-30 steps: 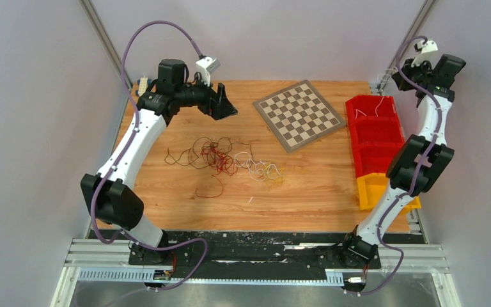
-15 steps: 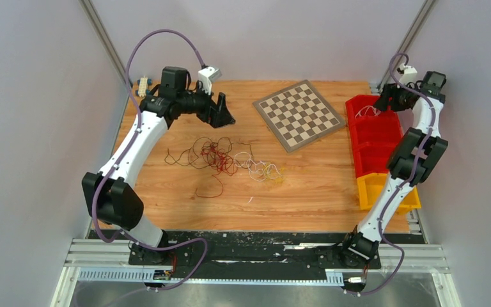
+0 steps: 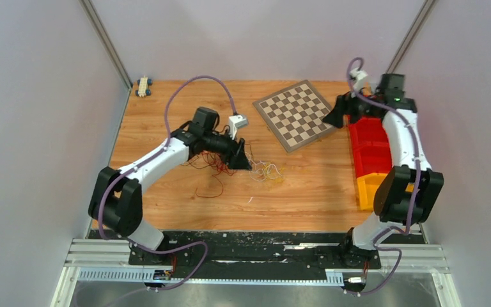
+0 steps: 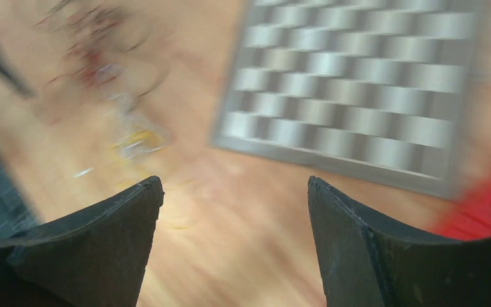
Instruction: Untangle the cables
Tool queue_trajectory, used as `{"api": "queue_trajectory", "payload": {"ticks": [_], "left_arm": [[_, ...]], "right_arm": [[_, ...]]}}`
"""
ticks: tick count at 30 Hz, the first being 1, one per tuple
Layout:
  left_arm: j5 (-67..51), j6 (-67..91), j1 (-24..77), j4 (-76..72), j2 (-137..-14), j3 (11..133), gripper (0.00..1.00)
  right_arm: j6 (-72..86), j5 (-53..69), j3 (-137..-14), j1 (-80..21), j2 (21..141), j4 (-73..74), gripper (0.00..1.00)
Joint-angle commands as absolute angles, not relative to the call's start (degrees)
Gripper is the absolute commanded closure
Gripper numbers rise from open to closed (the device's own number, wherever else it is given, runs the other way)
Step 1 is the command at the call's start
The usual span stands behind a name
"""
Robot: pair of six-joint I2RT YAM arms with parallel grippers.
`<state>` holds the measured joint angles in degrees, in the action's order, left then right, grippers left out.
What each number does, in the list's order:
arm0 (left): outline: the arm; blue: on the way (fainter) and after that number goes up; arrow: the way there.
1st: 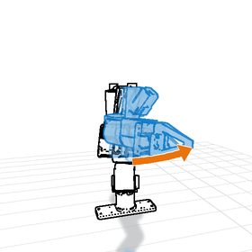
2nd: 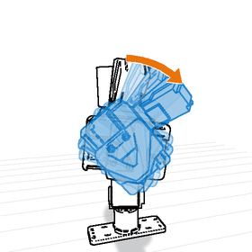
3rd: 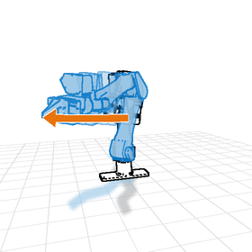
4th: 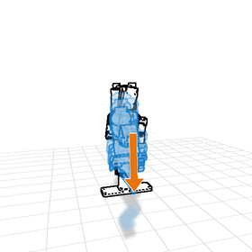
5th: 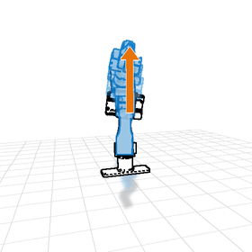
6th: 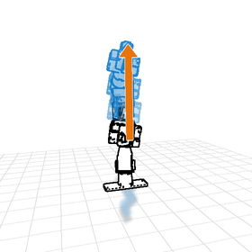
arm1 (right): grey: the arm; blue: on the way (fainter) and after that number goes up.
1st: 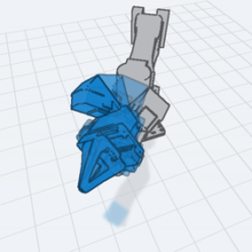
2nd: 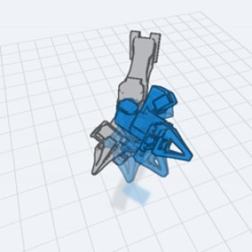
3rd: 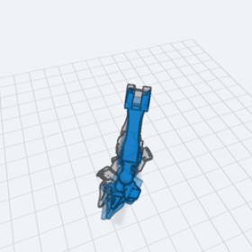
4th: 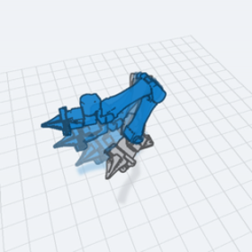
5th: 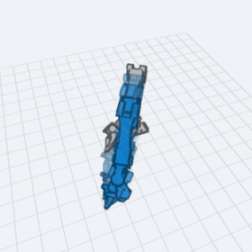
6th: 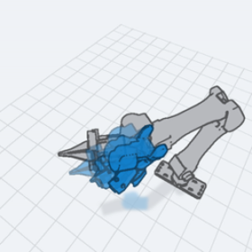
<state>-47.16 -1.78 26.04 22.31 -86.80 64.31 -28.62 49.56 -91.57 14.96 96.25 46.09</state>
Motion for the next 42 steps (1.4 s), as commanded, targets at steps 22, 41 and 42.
{"api": "queue_trajectory", "payload": {"ticks": [22,41,42], "left_arm": [[-44.0,19.5,33.1,-6.2,-117.3,68.9,0.41],[-49.6,12.1,20.6,7.8,-86.4,58.9,1.0],[-49.2,11.0,19.7,10.5,-85.0,59.9,1.0]], "right_arm": [[-16.1,46.0,-61.8,-16.6,105.5,26.9,0.33],[-22.2,17.2,-56.2,-11.0,97.0,28.9,1.0],[-23.0,16.3,-55.8,-10.5,96.5,29.1,1.0]]}}
